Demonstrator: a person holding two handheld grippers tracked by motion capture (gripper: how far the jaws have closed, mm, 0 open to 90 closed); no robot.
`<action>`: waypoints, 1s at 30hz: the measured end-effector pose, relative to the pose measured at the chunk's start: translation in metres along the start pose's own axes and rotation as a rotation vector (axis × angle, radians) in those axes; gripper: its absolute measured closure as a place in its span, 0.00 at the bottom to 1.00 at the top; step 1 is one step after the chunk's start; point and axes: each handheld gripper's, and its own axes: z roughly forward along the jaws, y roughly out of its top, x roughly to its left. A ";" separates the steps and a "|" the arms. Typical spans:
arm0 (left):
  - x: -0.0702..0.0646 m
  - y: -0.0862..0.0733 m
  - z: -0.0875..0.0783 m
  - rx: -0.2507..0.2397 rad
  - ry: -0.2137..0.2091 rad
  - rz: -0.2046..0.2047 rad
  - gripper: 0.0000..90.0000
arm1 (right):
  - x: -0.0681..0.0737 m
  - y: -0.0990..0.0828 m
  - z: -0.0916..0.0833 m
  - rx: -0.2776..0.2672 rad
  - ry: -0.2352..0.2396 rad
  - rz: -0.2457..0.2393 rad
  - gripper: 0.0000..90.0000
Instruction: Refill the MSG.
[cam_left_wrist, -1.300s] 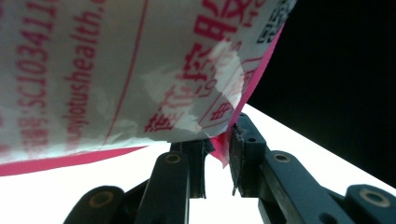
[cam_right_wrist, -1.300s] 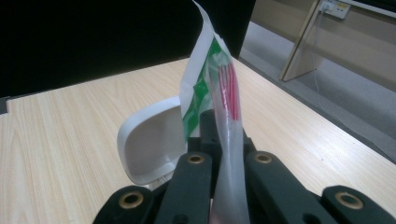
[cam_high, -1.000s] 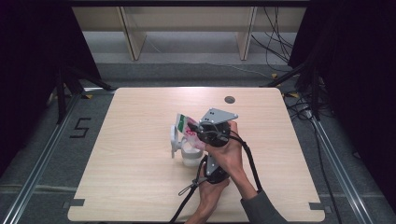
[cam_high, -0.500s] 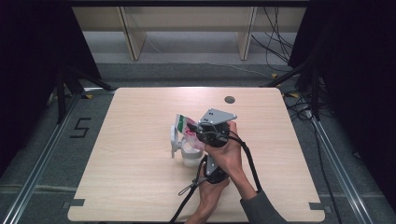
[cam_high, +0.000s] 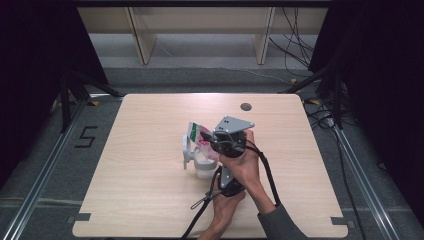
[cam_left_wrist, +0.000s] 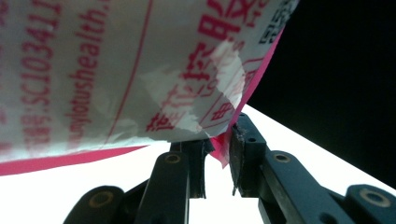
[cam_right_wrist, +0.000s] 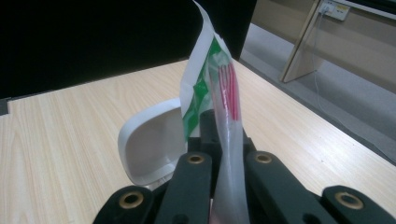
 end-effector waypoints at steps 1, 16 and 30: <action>0.000 0.000 0.001 -0.009 -0.007 -0.009 0.85 | 0.000 0.000 0.000 -0.005 -0.002 0.006 1.00; 0.004 -0.002 -0.002 0.040 -0.009 0.043 0.84 | -0.004 -0.001 -0.005 -0.036 -0.011 0.006 1.00; 0.008 -0.002 -0.009 0.065 -0.001 0.061 0.83 | -0.007 0.001 -0.014 -0.056 0.020 0.028 1.00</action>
